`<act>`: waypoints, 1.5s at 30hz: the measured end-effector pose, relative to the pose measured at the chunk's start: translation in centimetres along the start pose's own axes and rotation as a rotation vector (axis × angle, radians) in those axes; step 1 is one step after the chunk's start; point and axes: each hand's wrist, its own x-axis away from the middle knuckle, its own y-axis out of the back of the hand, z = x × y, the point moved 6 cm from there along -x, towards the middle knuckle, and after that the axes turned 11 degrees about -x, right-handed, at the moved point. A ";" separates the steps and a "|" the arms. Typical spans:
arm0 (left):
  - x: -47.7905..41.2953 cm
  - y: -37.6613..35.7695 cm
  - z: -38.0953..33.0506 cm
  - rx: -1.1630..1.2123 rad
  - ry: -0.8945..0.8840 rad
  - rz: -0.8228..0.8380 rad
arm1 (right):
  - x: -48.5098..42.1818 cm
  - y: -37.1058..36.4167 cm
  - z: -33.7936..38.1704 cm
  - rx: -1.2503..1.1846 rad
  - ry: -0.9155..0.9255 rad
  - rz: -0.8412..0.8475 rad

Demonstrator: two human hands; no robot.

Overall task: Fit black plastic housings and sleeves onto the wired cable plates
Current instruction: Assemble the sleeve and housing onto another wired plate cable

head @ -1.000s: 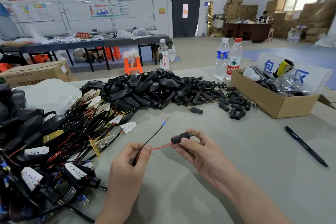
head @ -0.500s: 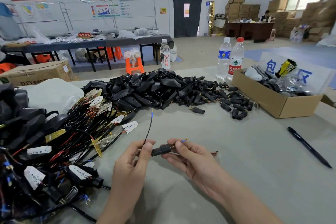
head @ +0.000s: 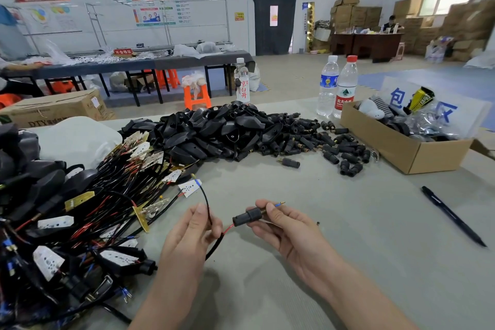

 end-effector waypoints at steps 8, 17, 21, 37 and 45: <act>-0.3 0.1 0.8 -0.030 0.089 -0.032 | 0.2 0.0 0.0 -0.067 -0.037 -0.010; 0.0 0.2 0.4 0.038 0.112 -0.030 | 0.2 0.1 0.1 -0.082 -0.050 -0.019; 0.1 0.3 0.4 -0.010 0.153 -0.051 | 0.3 0.1 0.2 -0.116 -0.054 -0.016; 0.1 0.7 0.6 -0.221 0.137 -0.027 | 0.1 0.5 0.2 -0.163 -0.072 -0.029; 0.4 0.3 -0.2 -0.299 0.127 -0.023 | -0.1 0.6 0.2 -0.173 -0.070 -0.044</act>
